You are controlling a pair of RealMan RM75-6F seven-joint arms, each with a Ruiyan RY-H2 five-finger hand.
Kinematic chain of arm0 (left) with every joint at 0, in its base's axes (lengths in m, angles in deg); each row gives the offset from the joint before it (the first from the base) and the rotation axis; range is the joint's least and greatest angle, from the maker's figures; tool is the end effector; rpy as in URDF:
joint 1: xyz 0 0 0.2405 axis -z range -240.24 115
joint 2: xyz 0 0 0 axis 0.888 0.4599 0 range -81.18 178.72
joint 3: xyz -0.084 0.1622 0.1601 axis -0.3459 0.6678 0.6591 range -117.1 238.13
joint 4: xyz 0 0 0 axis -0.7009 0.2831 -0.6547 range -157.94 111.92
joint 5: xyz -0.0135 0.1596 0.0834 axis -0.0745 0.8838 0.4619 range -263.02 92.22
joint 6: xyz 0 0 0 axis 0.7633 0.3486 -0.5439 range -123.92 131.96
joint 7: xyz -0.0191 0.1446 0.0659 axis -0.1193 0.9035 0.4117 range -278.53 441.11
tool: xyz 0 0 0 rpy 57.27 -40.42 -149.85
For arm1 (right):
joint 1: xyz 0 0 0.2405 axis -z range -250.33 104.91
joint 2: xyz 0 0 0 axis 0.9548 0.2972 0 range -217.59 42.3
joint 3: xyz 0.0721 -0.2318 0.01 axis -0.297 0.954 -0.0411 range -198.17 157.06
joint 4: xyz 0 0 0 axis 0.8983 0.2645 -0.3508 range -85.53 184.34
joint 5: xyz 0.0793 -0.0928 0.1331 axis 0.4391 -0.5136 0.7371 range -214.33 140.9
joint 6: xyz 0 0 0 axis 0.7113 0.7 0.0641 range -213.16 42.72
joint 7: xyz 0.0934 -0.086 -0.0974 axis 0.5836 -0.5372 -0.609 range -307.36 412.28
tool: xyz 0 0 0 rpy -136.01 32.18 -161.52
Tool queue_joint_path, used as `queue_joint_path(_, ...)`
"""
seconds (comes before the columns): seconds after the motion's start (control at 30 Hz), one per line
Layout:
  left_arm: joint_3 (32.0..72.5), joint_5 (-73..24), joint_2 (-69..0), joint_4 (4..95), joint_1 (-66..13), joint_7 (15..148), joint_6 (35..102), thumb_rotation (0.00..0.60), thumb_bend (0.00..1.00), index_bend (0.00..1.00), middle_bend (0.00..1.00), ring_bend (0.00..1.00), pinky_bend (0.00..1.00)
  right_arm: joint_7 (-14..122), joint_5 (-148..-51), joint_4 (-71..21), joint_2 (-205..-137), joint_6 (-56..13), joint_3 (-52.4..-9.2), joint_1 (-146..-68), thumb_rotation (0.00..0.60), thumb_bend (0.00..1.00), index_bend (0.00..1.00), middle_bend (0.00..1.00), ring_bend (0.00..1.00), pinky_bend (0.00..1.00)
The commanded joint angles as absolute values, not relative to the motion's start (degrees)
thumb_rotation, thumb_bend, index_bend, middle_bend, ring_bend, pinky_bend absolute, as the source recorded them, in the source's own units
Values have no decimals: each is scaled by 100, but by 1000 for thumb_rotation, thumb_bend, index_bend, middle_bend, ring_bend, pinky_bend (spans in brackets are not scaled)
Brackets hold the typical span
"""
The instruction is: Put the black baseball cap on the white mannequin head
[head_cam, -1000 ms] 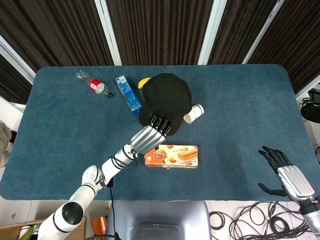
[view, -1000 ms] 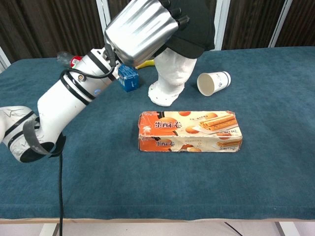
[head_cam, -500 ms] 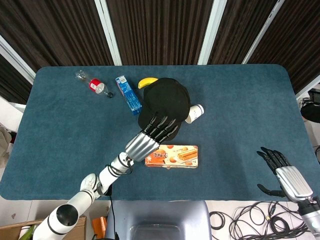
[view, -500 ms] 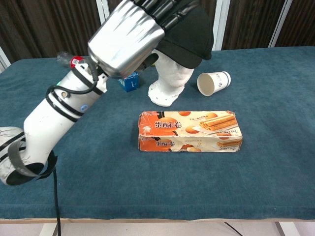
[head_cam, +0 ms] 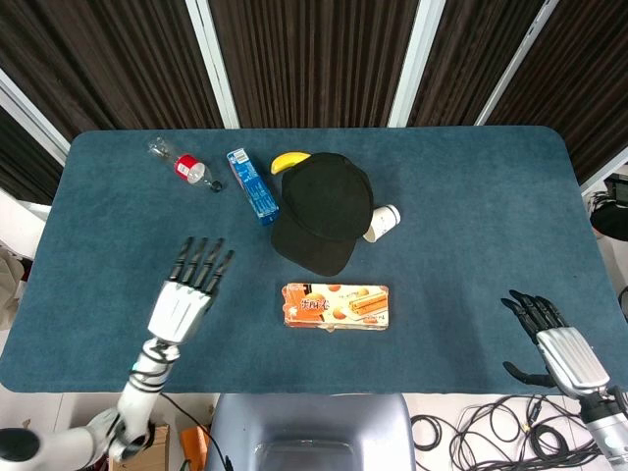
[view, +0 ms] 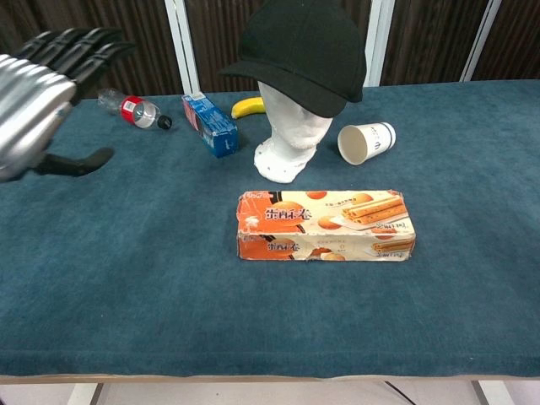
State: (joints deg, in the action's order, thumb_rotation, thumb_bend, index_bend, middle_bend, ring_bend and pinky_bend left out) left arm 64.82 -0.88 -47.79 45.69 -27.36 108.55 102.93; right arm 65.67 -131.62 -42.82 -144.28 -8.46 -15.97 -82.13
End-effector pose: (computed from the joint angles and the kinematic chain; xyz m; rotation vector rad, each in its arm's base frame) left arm -0.1558 0.2894 0.0546 -1.5635 -0.2042 -1.1251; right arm -0.2837 -0.1864 0.1715 1.6521 -1.0903 0.8804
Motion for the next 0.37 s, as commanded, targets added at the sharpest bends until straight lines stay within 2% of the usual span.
queue_joint_path(0.03, 7115, -1206, -2223, 7270, -4157, 9794, 9635, 600, 294, 0, 0, 0, 78, 6219, -13076, -4406, -14520, -880, -1634, -8196, 600, 176, 0, 0, 0, 0)
queue_joint_path(0.13, 7111, -1127, -2108, 6946, -4432, 9129, 9635, 600, 299, 0, 0, 0, 62, 5958, -12993, -4477, -14584, -920, -1654, -8183, 600, 176, 0, 0, 0, 0)
queue_joint_path(0.37, 6964, -814, -1990, 6844, -4633, 8947, 9563, 600, 301, 0, 0, 0, 50, 5632, -12799, -4553, -14689, -998, -1716, -8174, 600, 176, 0, 0, 0, 0)
